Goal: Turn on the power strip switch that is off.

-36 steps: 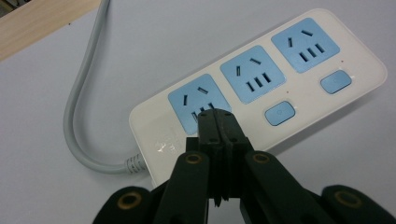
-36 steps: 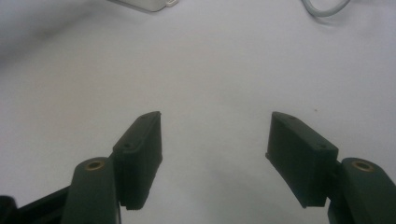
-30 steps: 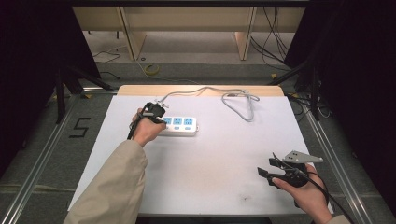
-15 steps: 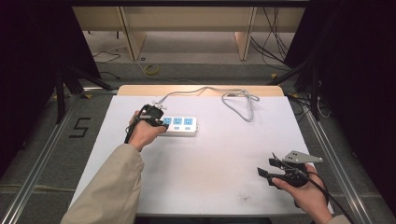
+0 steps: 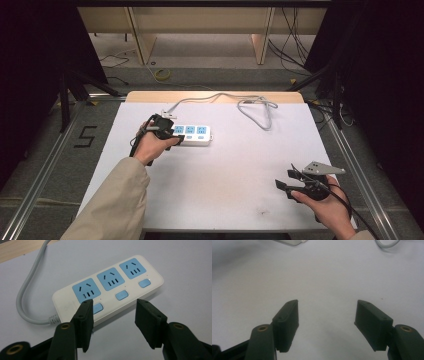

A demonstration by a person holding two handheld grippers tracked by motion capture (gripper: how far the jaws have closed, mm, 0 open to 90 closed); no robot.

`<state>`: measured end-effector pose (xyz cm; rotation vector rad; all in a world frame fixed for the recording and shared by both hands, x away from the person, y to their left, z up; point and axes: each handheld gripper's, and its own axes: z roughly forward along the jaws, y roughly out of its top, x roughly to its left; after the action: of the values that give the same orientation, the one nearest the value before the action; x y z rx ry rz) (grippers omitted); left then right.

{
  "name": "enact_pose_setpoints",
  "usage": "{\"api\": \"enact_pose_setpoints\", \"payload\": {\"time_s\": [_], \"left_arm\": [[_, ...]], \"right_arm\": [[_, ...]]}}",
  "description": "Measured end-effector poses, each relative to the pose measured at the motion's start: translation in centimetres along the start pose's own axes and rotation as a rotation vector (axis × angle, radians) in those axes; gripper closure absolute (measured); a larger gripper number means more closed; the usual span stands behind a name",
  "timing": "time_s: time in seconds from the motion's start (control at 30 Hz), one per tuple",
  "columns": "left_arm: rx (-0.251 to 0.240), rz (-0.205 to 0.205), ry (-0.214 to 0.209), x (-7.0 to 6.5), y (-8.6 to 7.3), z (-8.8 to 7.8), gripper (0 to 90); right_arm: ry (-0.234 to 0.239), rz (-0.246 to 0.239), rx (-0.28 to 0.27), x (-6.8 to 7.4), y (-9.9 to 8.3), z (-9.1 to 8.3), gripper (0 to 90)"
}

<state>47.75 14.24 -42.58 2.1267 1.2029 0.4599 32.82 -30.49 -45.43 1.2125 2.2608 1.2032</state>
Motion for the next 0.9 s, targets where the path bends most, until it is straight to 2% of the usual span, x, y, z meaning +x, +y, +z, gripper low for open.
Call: {"api": "enact_pose_setpoints", "payload": {"time_s": [0.1,0.2,0.37,0.5,0.57,0.73,0.9], "left_arm": [[0.005,0.016,-0.019,-0.3,-0.1,-0.1,42.7],[0.003,0.051,-0.021,-0.6,-0.1,-0.2,39.1],[-0.018,0.080,-0.045,-0.9,-0.3,-0.6,37.0],[-0.034,0.078,-0.067,-1.2,-0.6,-0.9,37.0],[-0.042,0.098,-0.073,-1.3,-0.8,-1.0,36.3],[-0.065,0.105,-0.091,-2.1,-1.3,-1.3,29.1],[-0.079,0.116,-0.115,-3.0,-1.7,-1.6,28.0]], "right_arm": [[-0.003,0.000,0.000,0.0,0.0,0.0,35.7],[-0.007,0.000,-0.003,0.0,0.0,-0.1,35.7],[-0.005,-0.001,0.002,0.0,0.0,0.0,35.7],[-0.005,-0.001,0.004,0.0,0.0,0.0,35.7],[-0.005,-0.001,0.004,0.0,0.0,0.0,35.7],[-0.005,0.003,0.006,0.0,0.0,0.0,35.7],[-0.003,0.004,0.006,0.0,0.0,0.1,35.7]]}}
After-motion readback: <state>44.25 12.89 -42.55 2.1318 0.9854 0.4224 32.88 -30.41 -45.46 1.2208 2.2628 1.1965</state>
